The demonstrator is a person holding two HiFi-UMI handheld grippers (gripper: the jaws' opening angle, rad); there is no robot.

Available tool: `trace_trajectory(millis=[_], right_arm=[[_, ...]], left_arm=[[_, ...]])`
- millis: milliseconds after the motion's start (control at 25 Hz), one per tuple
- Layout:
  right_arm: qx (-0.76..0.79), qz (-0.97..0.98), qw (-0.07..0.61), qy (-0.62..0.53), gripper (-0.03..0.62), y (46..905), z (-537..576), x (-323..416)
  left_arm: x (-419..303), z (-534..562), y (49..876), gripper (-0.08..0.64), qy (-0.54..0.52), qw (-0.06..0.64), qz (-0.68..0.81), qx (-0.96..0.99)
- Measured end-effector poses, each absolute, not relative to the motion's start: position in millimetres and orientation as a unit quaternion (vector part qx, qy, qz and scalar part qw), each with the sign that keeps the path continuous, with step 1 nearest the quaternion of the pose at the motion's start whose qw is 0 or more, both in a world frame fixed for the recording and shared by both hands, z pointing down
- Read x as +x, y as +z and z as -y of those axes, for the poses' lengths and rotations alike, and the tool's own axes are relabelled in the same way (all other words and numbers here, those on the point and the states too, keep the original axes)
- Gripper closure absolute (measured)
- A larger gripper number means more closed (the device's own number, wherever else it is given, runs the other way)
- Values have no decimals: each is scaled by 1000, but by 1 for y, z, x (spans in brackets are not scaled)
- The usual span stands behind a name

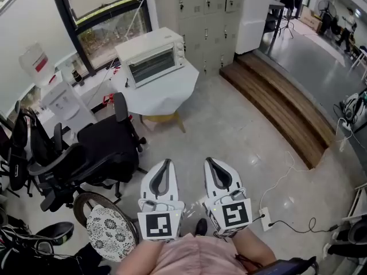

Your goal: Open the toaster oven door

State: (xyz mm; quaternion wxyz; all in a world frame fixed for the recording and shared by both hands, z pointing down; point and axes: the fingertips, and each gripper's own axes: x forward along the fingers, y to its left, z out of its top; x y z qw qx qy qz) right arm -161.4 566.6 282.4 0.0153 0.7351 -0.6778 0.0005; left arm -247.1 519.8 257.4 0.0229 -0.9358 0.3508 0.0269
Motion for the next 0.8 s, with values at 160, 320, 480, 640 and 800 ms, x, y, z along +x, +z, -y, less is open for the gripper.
trace_trajectory(millis=[160,320,480,640,800], right_arm=[[721,692,26,2,591,292,-562,-146],[722,692,28,15,591,301,-548,-127],[720,693,30,19,591,308,-526,-110],[719,694,34,24,591,319,-480,-94],[717,696,36,25,591,324,-419,-78]], left_arm=[[-235,-515,264,548,19,27,-367,-930],[-224,-499,272,547,10,19,-377,-926],[-211,-475,279,547,5,19,-380,-925],[-194,-429,292,546,-1,10,-380,-925],[-176,-367,301,547,-6,4,-382,-924]])
